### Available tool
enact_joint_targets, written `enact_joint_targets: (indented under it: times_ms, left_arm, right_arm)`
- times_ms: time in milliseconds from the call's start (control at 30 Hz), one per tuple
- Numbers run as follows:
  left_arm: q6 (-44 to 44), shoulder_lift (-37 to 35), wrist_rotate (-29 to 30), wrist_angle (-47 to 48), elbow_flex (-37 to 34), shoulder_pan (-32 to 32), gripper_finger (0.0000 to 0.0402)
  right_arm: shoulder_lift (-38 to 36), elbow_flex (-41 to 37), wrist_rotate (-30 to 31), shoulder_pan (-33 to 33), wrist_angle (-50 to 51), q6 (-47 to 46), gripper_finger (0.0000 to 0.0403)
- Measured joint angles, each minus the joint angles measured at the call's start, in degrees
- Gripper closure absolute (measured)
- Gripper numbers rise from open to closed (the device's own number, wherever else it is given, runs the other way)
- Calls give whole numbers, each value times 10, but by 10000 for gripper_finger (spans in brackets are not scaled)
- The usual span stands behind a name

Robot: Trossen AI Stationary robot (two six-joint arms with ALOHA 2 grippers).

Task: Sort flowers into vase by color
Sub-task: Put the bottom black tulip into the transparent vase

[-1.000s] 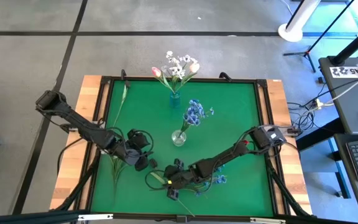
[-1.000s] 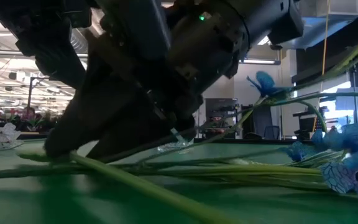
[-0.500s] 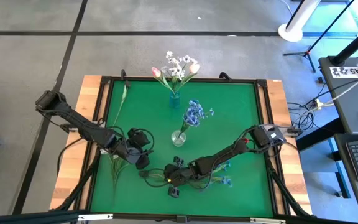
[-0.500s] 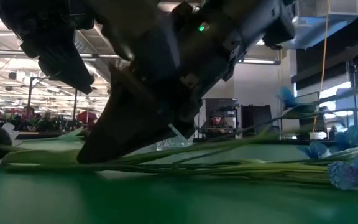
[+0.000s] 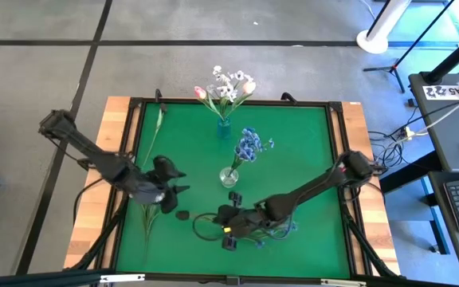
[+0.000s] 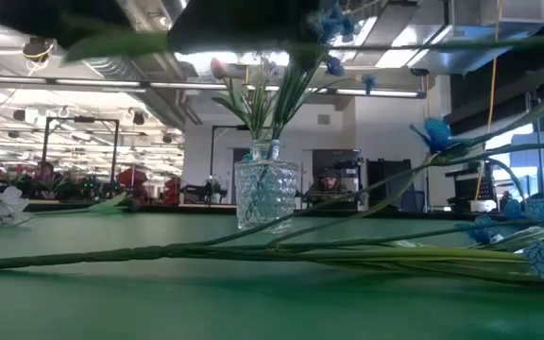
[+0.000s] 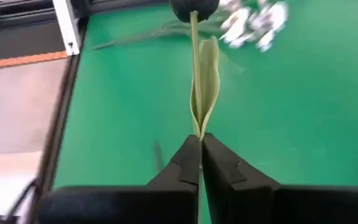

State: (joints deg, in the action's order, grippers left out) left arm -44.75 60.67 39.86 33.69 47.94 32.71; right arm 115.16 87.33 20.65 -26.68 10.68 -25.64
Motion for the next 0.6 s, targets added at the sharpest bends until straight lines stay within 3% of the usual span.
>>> enact_joint_targets:
  times_ms: [133,333,467,600]
  left_arm:
    - [49,-51,78,-5,20,40,192]
    - [92,-95,147,-21,21,88,192]
    - [106,-92,171,-30,21,109,192]
    - [123,-68,177,-57,21,113,192]
  right_arm:
    - [-35,0,61,-18,10,36,396]
    - [-95,0,176,-50,54,78,399]
    - [-136,-2,249,-68,63,100,397]
    - [-174,-13,280,-76,52,123,400]
